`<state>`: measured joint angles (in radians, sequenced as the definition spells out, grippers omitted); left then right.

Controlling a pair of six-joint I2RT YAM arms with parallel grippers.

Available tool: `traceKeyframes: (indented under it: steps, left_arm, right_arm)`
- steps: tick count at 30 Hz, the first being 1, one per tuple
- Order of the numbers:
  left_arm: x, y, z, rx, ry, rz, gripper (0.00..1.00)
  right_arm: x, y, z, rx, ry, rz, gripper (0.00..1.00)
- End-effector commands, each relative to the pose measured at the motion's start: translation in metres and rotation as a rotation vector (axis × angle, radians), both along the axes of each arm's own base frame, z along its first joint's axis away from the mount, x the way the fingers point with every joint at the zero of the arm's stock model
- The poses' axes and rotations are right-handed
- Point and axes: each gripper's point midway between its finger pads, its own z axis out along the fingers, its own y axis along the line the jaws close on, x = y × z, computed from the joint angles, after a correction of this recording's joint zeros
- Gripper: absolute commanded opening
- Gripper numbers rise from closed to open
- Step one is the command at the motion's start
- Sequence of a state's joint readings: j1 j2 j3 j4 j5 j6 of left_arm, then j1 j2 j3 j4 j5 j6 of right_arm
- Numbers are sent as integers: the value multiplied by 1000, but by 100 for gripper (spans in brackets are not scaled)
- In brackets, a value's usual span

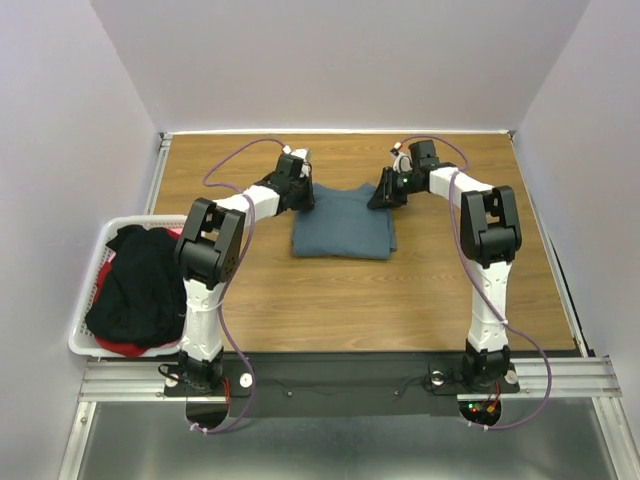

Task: Fold and stack the t-shirts
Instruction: Fold the tshirt

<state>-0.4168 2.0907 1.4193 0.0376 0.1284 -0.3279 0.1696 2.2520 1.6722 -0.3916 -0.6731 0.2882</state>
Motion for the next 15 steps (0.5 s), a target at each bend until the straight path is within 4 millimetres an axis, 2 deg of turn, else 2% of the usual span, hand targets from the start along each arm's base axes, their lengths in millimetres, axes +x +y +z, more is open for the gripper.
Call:
traceKeyframes:
  steps: [1, 3, 5, 8, 10, 11, 13, 14, 15]
  left_arm:
    - [27, 22, 24, -58, -32, 84, 27]
    - [28, 30, 18, -65, -18, 93, 27]
    - [26, 28, 14, -82, -1, 70, 27]
    - [22, 21, 12, -111, 22, 15, 29]
    - [19, 17, 29, -134, 8, -3, 37]
    - [18, 17, 38, -139, -6, -2, 41]
    - [14, 20, 60, -143, -39, 4, 50]
    - [9, 26, 83, -145, -78, 31, 57]
    - [6, 29, 95, -148, -96, 42, 62]
  right_arm:
    - [37, -22, 25, 28, -106, -41, 30]
    - [45, -37, 17, 33, -92, -72, 30]
    - [49, -44, 12, 44, -79, -88, 30]
    - [50, -42, 18, 75, -77, -79, 30]
    - [49, -40, 36, 73, -102, -86, 30]
    - [47, -36, 57, 69, -145, -82, 30]
    - [35, -34, 72, 68, -159, -78, 30]
    - [30, -34, 77, 68, -162, -80, 30]
    - [17, -32, 91, 72, -171, -79, 31]
